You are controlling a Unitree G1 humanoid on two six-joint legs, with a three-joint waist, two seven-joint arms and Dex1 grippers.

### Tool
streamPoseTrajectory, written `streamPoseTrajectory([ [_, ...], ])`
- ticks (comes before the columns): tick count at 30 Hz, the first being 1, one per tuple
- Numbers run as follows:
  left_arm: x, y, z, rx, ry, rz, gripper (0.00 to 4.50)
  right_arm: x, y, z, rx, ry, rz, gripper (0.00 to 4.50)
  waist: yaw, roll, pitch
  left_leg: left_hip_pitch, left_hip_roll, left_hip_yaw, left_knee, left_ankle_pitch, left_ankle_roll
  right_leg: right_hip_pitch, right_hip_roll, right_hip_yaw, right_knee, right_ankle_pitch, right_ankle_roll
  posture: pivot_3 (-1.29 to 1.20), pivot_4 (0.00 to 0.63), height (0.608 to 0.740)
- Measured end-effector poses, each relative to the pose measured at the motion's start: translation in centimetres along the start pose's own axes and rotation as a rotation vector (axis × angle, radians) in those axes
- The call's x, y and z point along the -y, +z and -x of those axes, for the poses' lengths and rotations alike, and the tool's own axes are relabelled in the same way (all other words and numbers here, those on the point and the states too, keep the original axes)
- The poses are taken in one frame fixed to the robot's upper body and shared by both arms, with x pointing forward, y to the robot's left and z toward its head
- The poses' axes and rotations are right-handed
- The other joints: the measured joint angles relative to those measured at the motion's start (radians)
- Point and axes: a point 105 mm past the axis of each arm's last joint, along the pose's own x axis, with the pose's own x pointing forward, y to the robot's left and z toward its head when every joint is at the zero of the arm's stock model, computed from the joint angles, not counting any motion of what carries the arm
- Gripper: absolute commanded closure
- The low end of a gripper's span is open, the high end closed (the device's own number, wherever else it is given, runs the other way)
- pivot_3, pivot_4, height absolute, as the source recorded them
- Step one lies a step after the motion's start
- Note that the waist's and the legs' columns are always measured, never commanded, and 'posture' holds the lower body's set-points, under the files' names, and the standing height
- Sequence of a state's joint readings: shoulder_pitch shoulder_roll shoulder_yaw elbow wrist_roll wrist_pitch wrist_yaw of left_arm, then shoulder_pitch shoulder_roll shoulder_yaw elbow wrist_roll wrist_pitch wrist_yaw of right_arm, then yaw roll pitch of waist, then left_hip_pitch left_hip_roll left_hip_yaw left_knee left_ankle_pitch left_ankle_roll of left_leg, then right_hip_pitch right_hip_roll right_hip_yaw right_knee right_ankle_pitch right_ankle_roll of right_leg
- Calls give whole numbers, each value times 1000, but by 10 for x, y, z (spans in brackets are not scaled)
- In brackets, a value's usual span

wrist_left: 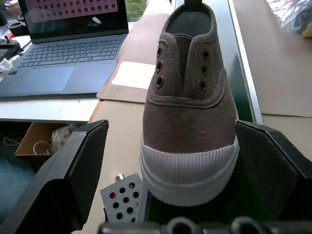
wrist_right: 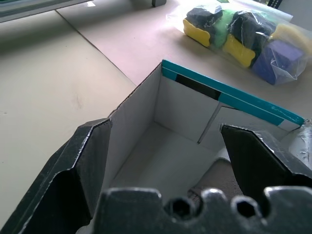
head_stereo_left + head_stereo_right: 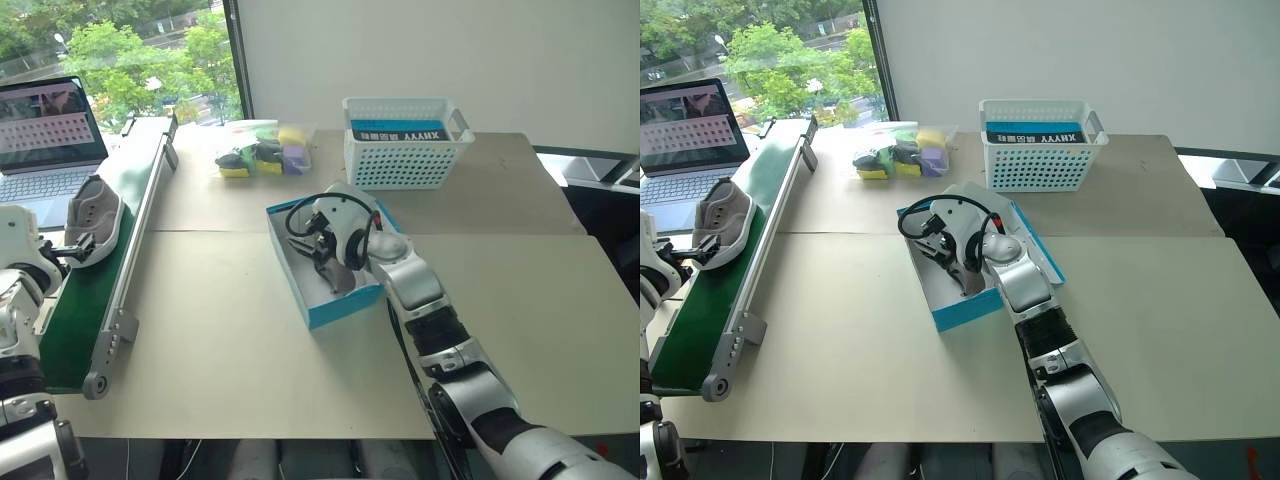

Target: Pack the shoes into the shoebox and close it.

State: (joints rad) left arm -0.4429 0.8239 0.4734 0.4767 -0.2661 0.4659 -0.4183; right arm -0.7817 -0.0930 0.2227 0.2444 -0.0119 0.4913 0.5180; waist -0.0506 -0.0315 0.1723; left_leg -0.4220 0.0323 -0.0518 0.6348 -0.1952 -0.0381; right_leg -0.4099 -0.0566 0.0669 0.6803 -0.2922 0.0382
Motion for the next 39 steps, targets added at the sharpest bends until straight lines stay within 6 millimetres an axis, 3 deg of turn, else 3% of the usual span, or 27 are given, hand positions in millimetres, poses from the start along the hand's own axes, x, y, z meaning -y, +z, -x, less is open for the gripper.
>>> streamPoseTrajectory([
  [3,0,-5,-5,-30,-22,-10,105,0,-4,1,-9,-3,-5,268,-4,0,0,0,0,0,0,0,0,0,0,0,0,0,0,0,150,740],
  [6,-4,-15,-8,-77,-26,21,854,1,-2,2,-5,-8,-3,268,-8,0,0,0,0,0,0,0,0,0,0,0,0,0,0,0,150,740],
  [16,7,-8,-4,-70,-88,81,4342,3,-2,5,-15,-21,-2,268,3,0,0,0,0,-1,1,0,0,0,0,-1,2,0,0,0,150,740],
  [17,12,-7,-5,-65,-103,94,4476,3,-2,5,-16,-21,-2,268,5,0,0,0,0,-1,1,0,0,0,0,-1,2,0,0,0,150,740],
  [20,23,-5,-4,-59,-130,105,4476,3,-3,5,-18,-21,-3,268,5,0,0,-1,0,-1,1,0,0,0,0,-1,2,0,0,0,150,740],
  [27,54,36,5,62,-201,116,4476,4,-1,5,-6,-25,-44,268,4,-1,0,-1,0,-1,1,0,0,0,0,-1,2,0,0,0,150,740],
  [30,93,63,10,157,-290,184,4476,13,8,7,50,-60,-238,268,11,-1,0,-2,0,-2,2,0,0,0,-1,-1,3,0,0,0,150,740],
  [33,144,84,19,224,-400,248,4476,23,31,7,150,-79,-458,268,11,-1,0,-2,0,-2,2,0,0,1,-1,-1,4,0,0,0,150,740],
  [36,174,86,26,217,-432,254,4476,34,49,11,197,-107,-510,268,1,-1,0,-2,0,-1,2,0,0,1,-1,-1,4,0,0,0,150,740],
  [39,201,87,35,213,-465,245,4476,53,46,20,207,-179,-596,268,4,-1,0,-2,0,-1,2,0,0,0,-1,-1,4,0,0,0,150,740],
])
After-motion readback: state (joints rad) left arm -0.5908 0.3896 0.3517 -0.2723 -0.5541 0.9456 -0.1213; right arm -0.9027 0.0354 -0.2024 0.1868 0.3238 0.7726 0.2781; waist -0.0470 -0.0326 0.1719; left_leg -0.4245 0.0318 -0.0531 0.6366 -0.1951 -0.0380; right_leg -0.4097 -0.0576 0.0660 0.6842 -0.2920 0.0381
